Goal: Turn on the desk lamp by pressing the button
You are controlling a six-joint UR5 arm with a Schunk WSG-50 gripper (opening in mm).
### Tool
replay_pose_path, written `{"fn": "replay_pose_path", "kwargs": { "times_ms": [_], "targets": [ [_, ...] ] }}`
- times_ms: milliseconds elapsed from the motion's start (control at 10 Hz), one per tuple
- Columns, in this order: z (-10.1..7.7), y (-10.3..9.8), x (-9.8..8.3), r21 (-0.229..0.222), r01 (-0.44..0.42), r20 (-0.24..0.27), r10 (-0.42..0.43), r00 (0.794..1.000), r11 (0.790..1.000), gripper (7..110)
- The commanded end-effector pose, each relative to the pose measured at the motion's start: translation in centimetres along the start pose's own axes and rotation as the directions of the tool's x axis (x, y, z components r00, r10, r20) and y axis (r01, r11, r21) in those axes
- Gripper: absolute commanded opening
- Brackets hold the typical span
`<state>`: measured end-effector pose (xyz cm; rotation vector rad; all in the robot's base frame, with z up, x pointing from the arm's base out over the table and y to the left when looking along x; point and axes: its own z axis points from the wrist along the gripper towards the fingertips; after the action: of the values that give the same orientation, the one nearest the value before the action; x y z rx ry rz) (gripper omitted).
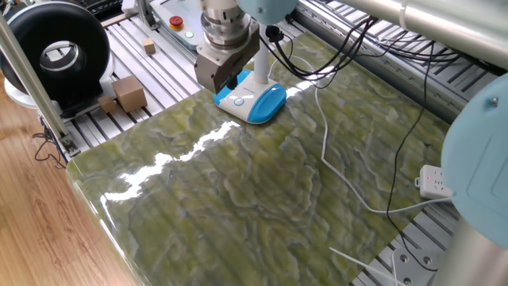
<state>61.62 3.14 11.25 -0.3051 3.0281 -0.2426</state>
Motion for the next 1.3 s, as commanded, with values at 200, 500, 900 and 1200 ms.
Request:
{"fn": "replay_pose_path", "kwargs": {
  "times_ms": [200, 500, 900, 1200],
  "targets": [
    [0.3, -0.2, 0.3, -0.002, -0.014, 0.001, 0.014, 1.000, 1.000, 7],
    [0.2, -1.2, 2.1, 0.043, -0.039, -0.070, 0.042, 0.997, 0.998, 7],
    [0.2, -0.7, 2.5, 0.026, -0.050, -0.085, 0.053, 0.995, 0.998, 7],
    [0.2, -0.6, 1.6, 0.019, -0.059, -0.050, 0.060, 0.997, 0.998, 7]
  ]
}}
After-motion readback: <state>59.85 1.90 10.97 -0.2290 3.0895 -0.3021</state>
